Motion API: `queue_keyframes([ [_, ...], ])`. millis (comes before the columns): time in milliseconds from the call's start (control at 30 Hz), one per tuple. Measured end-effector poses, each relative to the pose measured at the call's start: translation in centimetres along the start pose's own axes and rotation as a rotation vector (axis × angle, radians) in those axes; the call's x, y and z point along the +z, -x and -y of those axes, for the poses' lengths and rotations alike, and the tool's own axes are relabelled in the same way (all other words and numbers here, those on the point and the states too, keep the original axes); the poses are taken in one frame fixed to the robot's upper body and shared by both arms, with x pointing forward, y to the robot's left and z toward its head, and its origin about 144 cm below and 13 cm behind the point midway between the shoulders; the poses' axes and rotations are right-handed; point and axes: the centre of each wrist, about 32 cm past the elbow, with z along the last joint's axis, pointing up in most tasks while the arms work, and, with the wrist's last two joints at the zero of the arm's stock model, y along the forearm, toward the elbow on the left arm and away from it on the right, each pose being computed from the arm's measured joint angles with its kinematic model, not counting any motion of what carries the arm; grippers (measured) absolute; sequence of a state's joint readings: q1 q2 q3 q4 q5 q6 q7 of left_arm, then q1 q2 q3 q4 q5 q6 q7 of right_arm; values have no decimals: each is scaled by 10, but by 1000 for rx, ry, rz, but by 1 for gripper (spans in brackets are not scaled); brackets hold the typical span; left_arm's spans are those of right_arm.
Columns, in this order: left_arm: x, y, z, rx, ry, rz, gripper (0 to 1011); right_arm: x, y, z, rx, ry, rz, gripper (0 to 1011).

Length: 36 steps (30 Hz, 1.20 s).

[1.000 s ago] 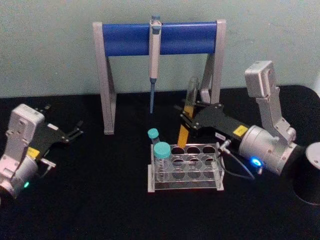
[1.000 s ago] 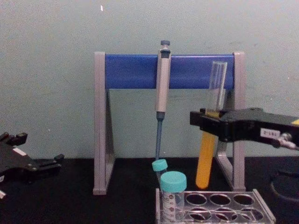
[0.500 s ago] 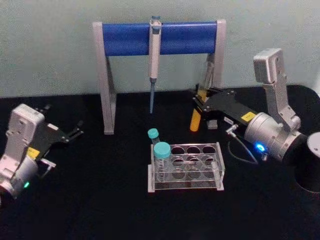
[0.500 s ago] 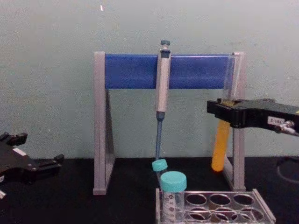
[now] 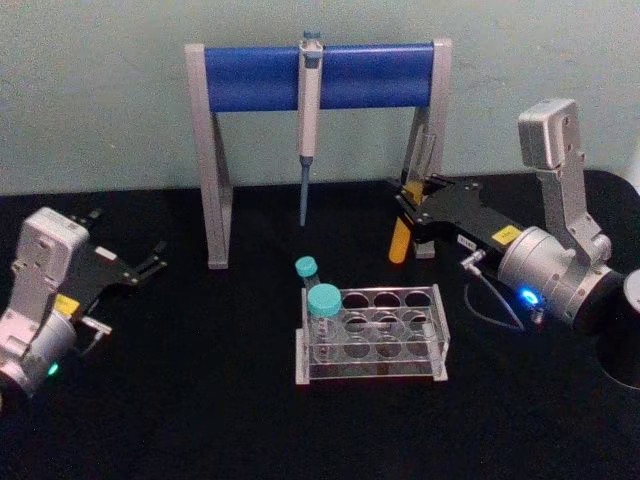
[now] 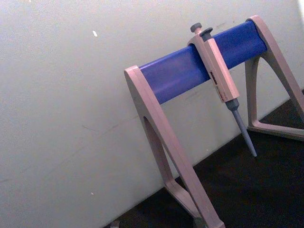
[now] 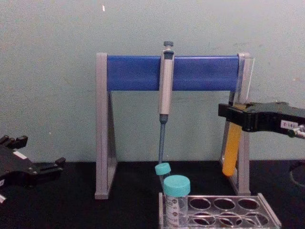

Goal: Pick up the test tube from the test tube rack, shake it, then place it back into the test tube rack.

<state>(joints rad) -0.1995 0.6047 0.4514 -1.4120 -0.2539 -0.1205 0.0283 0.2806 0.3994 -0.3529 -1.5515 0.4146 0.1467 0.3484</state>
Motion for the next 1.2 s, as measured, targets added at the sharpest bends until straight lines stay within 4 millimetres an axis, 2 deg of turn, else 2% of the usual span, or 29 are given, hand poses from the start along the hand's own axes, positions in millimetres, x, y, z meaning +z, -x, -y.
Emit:
queue_keyframes([
  [1200,0,0,0,0,0,0,1001,1,2,1,13,3,4,235],
])
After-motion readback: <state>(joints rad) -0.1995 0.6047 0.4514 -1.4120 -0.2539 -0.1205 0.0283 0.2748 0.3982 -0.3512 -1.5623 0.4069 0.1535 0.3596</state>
